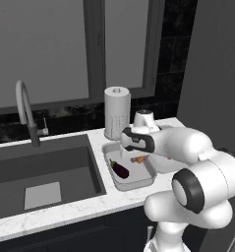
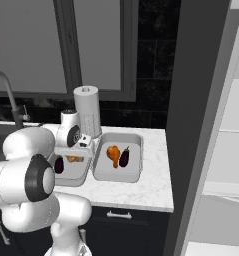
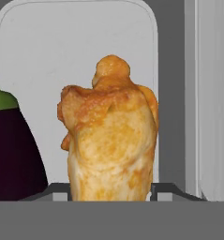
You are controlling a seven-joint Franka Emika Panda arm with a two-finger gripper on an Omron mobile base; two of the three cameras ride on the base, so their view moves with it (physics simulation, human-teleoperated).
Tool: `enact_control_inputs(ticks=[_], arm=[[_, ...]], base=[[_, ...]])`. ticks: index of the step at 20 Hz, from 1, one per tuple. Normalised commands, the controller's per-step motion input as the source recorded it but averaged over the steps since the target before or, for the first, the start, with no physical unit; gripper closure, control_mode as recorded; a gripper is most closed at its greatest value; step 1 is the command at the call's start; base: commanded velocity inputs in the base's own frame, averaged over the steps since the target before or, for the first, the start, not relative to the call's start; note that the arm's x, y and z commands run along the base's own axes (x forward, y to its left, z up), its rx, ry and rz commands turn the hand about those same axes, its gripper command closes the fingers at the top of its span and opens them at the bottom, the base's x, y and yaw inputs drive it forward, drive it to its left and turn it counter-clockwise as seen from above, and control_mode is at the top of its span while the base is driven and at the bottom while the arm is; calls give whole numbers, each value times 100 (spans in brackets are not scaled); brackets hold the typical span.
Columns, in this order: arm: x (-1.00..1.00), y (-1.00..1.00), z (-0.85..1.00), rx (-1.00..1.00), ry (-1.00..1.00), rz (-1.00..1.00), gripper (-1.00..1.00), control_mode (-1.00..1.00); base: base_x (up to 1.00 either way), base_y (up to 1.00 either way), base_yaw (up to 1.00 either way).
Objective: Place one eggplant and one chicken drumstick in each tupperware on the nearby counter, to pack two identical lunches.
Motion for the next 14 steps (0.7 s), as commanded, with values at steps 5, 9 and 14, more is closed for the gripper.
enact_control_inputs(ticks=[5, 9, 14], arm=[[11, 25, -21, 0, -4, 0, 100, -100], [42, 23, 0, 0, -5, 6, 100, -100], [52, 1, 0, 0, -3, 15, -100, -100]], base=[[0, 0, 0], [0, 0, 0], [0, 0, 0]])
